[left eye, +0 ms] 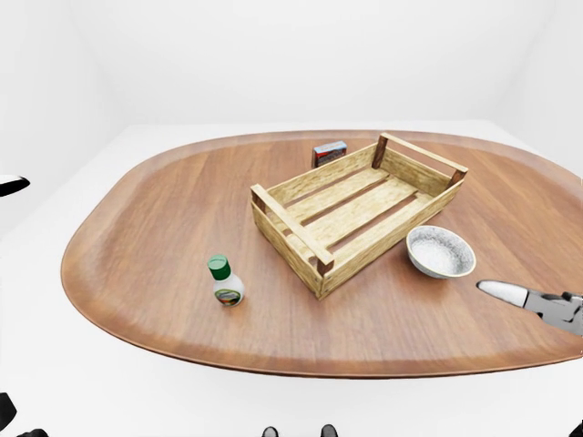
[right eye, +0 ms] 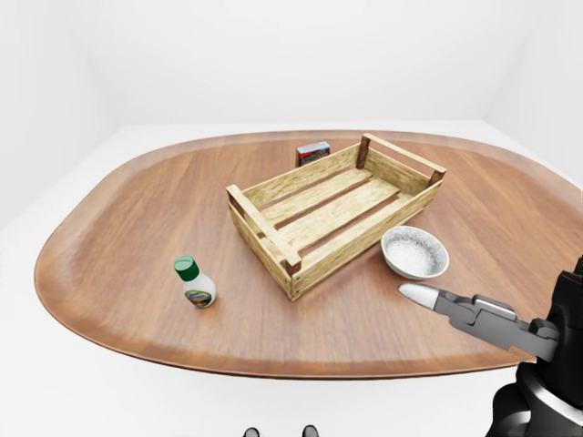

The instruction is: Pick up the salad dressing and put it in the tray.

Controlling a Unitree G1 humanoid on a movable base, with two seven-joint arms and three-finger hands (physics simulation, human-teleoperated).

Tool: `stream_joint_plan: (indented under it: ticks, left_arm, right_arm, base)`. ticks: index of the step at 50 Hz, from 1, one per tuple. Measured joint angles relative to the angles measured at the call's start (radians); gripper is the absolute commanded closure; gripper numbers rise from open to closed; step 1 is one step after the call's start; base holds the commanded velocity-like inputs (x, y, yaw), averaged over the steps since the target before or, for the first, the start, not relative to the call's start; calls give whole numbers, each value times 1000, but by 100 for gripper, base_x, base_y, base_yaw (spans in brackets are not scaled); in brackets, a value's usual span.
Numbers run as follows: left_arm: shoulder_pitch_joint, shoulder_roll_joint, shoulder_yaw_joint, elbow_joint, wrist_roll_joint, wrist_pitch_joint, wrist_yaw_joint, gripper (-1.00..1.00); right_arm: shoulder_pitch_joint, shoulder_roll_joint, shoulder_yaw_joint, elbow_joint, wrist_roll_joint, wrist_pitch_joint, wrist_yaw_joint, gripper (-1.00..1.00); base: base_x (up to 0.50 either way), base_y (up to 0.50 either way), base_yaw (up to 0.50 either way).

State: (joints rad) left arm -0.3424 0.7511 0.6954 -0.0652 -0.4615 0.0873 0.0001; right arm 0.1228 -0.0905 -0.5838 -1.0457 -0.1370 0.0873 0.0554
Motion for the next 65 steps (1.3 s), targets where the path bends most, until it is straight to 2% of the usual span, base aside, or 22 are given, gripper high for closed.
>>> stream_joint_plan:
  ticks: [11,19,23,31,41,65]
  left_arm:
    - [0,-1,-2,10,2,0,-1,-100]
    - [2,-1,-1,13,4,0,-2,-100]
    - [1,-2,-3,14,3,0,-2,-100]
    - [0,-3,-4,16,3,0,-2,-100]
    - [0,-3,-4,11,1,0,-1,-100]
    - [0,-2,-4,18,3,0,-4,-100]
  right_arm:
    - [-37,43,6,-1,-111,0,66,-100]
    - [-53,51,-3,-1,-77,0,76,-100]
    - [-43,17,-3,1,11,0,31,-100]
    - [23,-101,21,0,186,0,-118,-100]
    - [78,-200,38,-1,313,0,-241,-100]
    - [160,-250,-65,-1,446,0,-315,-100]
  base:
    - [32,48,0]
    - [48,12,0]
    - [50,0,0]
    - [50,-2,0]
    - [50,-4,0]
    - [50,-5,0]
